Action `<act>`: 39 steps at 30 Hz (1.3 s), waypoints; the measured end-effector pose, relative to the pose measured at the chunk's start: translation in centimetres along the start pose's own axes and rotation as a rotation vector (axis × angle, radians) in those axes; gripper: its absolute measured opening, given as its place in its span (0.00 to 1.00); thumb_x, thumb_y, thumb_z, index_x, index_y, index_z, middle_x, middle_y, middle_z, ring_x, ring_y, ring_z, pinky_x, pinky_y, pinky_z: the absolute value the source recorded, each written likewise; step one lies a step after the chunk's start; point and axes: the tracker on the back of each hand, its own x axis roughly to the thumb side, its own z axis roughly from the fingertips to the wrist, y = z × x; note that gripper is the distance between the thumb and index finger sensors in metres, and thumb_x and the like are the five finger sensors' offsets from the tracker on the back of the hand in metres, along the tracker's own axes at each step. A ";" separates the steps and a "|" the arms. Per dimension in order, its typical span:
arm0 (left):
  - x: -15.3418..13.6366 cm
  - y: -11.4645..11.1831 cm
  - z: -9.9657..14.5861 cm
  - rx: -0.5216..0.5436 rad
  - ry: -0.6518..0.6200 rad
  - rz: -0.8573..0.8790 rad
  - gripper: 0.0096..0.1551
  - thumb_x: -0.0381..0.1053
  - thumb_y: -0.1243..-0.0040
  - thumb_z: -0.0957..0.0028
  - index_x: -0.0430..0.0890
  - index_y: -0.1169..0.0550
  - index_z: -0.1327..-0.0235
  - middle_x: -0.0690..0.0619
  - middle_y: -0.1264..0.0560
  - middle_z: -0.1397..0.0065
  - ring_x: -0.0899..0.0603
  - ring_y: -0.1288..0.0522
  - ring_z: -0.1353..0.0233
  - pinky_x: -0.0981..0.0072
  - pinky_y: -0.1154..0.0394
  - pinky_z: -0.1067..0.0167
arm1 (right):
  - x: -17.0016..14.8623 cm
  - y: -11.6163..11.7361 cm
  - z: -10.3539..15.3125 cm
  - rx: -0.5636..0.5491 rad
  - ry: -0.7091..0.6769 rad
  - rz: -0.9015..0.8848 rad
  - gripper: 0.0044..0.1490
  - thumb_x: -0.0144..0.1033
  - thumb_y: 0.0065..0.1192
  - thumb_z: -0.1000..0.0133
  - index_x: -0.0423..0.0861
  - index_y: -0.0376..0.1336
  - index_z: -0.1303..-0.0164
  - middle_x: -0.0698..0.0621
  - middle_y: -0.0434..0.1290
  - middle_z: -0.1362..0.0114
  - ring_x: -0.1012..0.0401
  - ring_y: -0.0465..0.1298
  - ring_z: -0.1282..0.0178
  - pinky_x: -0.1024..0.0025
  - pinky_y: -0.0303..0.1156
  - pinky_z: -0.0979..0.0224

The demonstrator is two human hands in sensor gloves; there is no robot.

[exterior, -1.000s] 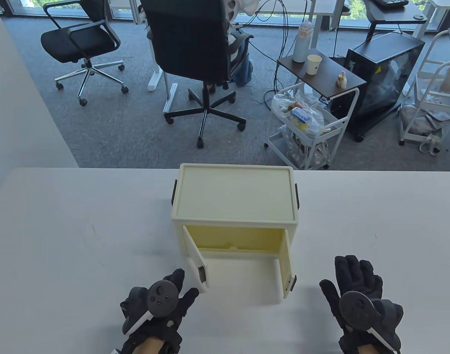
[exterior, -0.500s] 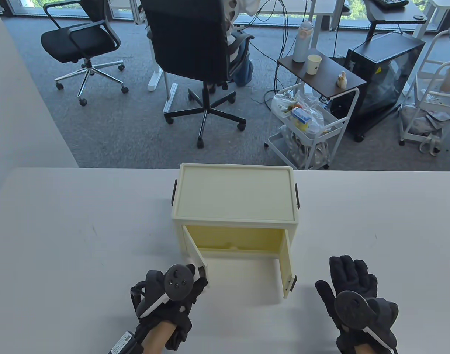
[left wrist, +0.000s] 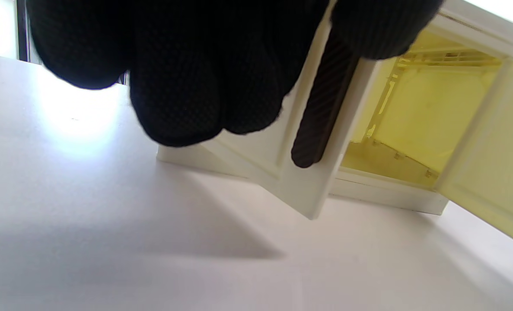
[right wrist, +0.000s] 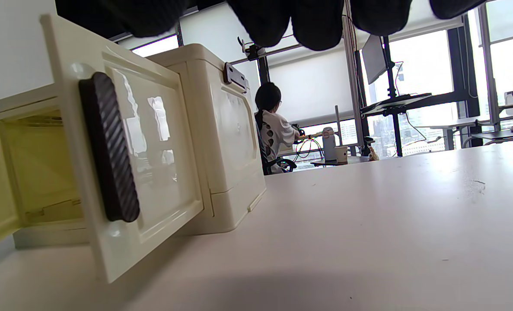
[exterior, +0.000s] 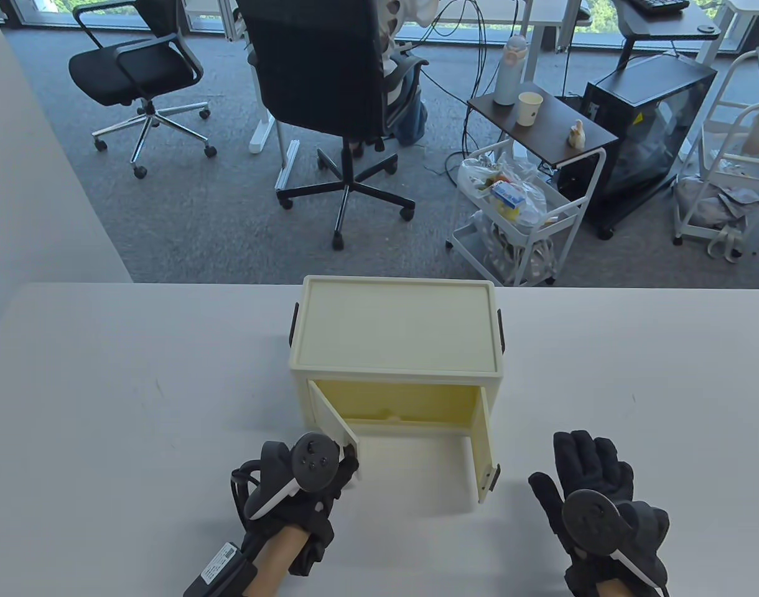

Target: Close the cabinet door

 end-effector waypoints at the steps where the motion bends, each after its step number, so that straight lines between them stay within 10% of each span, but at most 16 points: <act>1: 0.1 0.0 -0.1 0.001 0.000 0.000 0.33 0.62 0.46 0.39 0.38 0.21 0.35 0.42 0.16 0.43 0.38 0.13 0.49 0.38 0.22 0.45 | 0.0 0.0 0.0 0.002 0.001 0.000 0.48 0.54 0.49 0.36 0.33 0.49 0.17 0.28 0.52 0.15 0.26 0.52 0.20 0.21 0.51 0.27; 39: 2.5 -1.7 -6.2 0.006 0.083 0.235 0.36 0.61 0.49 0.37 0.36 0.26 0.29 0.36 0.21 0.34 0.33 0.16 0.41 0.34 0.25 0.42 | -0.9 -0.5 -0.2 0.054 0.049 -0.072 0.48 0.54 0.49 0.36 0.31 0.49 0.17 0.27 0.52 0.16 0.25 0.52 0.21 0.21 0.52 0.28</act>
